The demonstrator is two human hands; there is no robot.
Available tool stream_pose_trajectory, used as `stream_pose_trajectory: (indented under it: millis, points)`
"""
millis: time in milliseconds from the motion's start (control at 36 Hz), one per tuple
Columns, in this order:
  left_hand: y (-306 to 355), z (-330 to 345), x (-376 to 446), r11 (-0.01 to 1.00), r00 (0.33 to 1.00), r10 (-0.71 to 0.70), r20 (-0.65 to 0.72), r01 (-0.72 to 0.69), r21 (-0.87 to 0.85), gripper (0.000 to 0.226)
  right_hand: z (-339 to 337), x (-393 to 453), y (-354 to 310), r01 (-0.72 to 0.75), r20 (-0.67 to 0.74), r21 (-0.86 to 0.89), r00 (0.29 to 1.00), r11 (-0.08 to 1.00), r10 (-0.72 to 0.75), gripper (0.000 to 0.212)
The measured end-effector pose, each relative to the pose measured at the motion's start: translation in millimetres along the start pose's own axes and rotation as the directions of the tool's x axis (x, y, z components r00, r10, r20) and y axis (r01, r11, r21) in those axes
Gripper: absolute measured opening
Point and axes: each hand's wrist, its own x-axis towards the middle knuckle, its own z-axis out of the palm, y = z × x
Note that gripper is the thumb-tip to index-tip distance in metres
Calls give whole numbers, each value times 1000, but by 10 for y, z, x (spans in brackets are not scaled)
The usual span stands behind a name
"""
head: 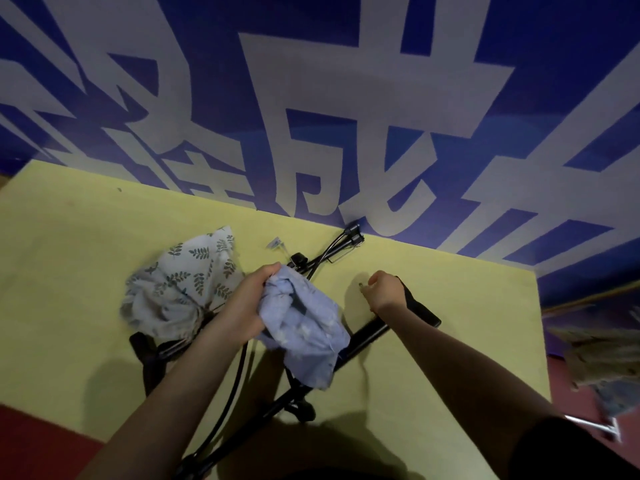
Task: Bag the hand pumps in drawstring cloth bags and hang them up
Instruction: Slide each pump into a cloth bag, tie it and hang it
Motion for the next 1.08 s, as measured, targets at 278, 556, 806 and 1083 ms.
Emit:
stream_pose_trajectory:
  millis: [278,556,806,1083]
  points:
    - [-231,-12,248,993,990,-112,-85,110,-33,41,190,117,-167,11,132,-322,991,947,33,26]
    - [-355,22,177,999,996,-52,-66,51,-20,41,73,-777,-554,271,-111,506,962,819,-249,33]
    - [-347,250,-371,994,981,16,196,5,-110,29,83,-1597,-577,313,22,667,898,676,-438,30]
    - [-594,-71,-1165,984,907,121,403,-55,-171,68,151,-1927,-400,251,135,381,937,890,-323,36]
